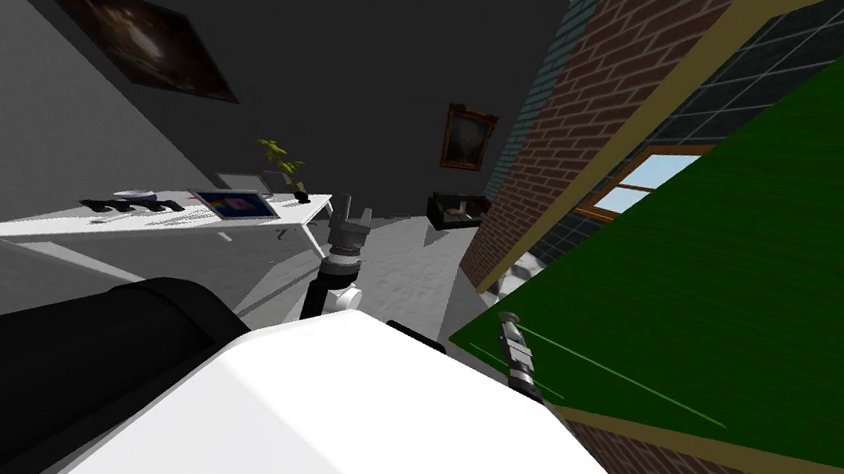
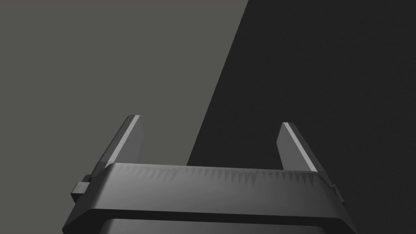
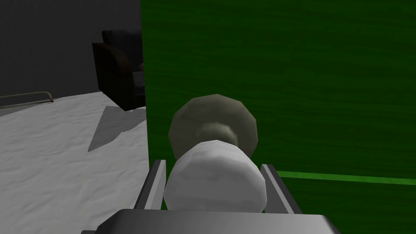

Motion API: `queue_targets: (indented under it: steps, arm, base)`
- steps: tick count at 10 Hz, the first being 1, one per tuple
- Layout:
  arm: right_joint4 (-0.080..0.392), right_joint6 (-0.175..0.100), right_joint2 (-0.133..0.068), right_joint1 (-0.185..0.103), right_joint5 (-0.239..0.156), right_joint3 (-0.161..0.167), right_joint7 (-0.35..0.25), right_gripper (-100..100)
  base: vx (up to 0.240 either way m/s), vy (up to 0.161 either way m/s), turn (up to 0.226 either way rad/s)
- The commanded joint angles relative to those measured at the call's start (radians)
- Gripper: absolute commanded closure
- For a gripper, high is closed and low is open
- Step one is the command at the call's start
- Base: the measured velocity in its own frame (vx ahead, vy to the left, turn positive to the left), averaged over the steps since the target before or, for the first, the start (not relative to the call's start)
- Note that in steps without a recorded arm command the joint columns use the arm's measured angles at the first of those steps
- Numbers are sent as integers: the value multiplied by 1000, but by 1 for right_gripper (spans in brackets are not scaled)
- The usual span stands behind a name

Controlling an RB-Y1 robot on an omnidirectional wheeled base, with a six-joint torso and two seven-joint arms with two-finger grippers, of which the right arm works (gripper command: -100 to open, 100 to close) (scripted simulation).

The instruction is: Pull the door open

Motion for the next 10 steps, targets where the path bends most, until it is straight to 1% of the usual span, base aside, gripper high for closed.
queue_targets:
  steps: [1, 2, 3, 4, 5, 6, 8, 10]
  arm:
    - [6, -24, -11, 5, 9, 18, -20, 100]
    - [5, -34, -19, 11, 13, 27, -30, 100]
    - [7, -25, -13, 9, 11, 22, -21, 100]
    - [13, -45, -22, 18, 18, 35, -36, 100]
    - [14, -50, -24, 19, 20, 38, -40, 100]
    - [19, -67, -33, 25, 25, 47, -52, 100]
    - [26, -92, -46, 34, 33, 61, -70, 100]
    - [33, -116, -59, 42, 41, 74, -87, 100]
  base:
    - [-196, -52, 78]
    - [-178, -44, 80]
    - [-82, -19, 17]
    - [-159, -49, 144]
    - [-200, -62, 140]
    - [-210, -47, 140]
    - [-223, -48, 156]
    - [-199, -88, 126]
